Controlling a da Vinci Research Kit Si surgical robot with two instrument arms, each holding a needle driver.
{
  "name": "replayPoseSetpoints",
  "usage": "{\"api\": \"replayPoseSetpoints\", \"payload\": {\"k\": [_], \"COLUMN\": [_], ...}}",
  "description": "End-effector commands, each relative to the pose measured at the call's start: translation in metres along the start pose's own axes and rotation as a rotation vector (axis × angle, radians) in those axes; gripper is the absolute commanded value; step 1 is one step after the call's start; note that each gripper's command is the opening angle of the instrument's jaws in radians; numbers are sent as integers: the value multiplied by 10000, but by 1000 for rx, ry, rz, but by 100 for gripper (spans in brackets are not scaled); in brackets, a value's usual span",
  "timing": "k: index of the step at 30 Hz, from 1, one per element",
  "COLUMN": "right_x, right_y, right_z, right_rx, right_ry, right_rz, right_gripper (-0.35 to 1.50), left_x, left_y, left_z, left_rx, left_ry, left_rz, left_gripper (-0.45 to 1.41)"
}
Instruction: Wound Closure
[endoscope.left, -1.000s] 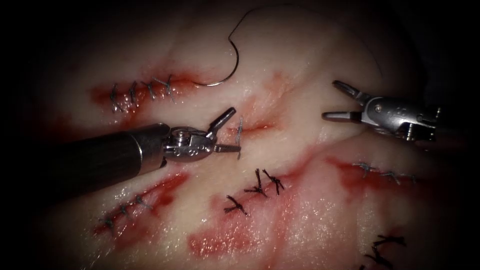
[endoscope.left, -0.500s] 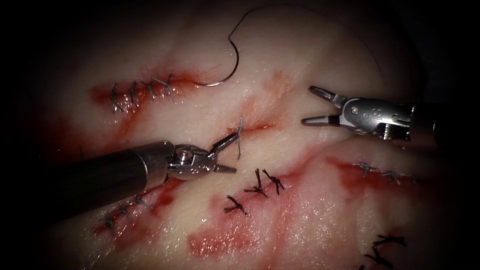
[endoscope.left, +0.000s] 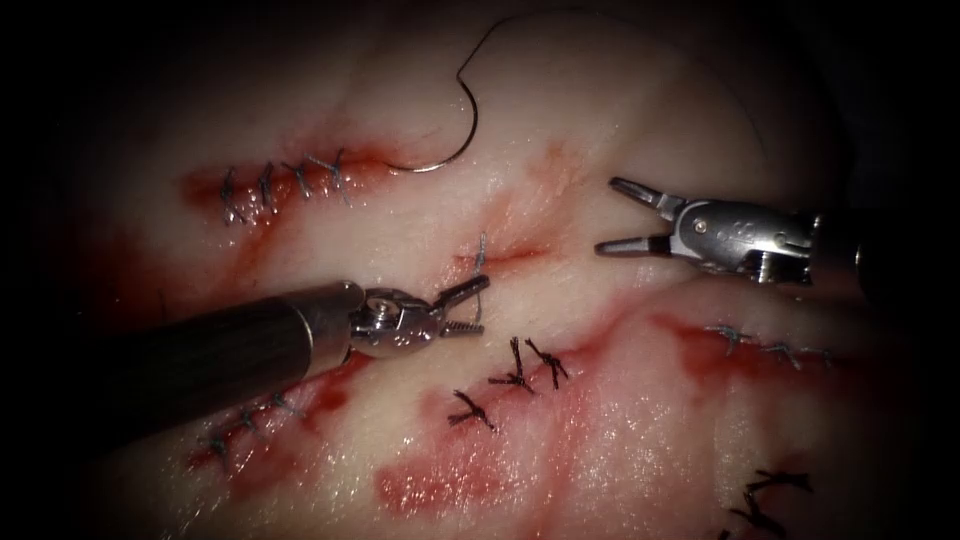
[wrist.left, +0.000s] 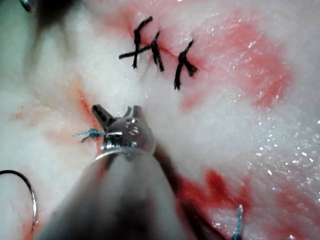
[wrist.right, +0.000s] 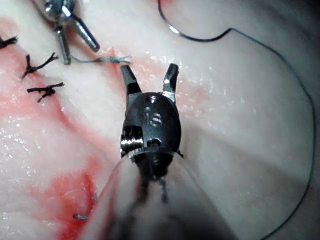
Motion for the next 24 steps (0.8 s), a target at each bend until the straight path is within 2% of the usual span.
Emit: {"api": "replayPoseSetpoints", "payload": {"k": [1, 4, 6, 7, 8, 13, 16, 17, 18, 24], "right_x": [1, 1, 0, -2, -6, -26, -44, -54, -54, -74], "right_y": [0, -1, -2, -3, -3, -5, -11, -17, -17, -39], "right_z": [11, 13, 14, 15, 18, 38, 58, 71, 71, 112], "right_rx": [-1, -5, -6, -8, 0, 73, 116, 145, 145, 241], "right_ry": [4, 3, 3, 4, 4, 57, 89, 102, 102, 173], "right_rz": [-1, -8, -9, -10, -20, -99, -137, -162, -162, -270], "right_gripper": [98, 96, 96, 94, 94, 99, 109, 109, 109, 109], "left_x": [-2, -3, -3, -2, -2, -4, -6, -7, -7, -9], "left_y": [-4, -4, -4, -4, -4, -7, -9, -9, -9, -12], "left_z": [8, 8, 8, 8, 7, 3, -1, -3, -3, -7], "left_rx": [2, 2, 2, 2, -4, -11, -14, -16, -16, -20], "left_ry": [1, 2, 1, 1, 0, 5, 10, 12, 12, 18], "left_rz": [1, 1, 1, 1, 0, 0, 0, -1, -1, -1], "left_gripper": [41, 15, -17, -38, -45, -45, -45, -45, -45, -45]}}
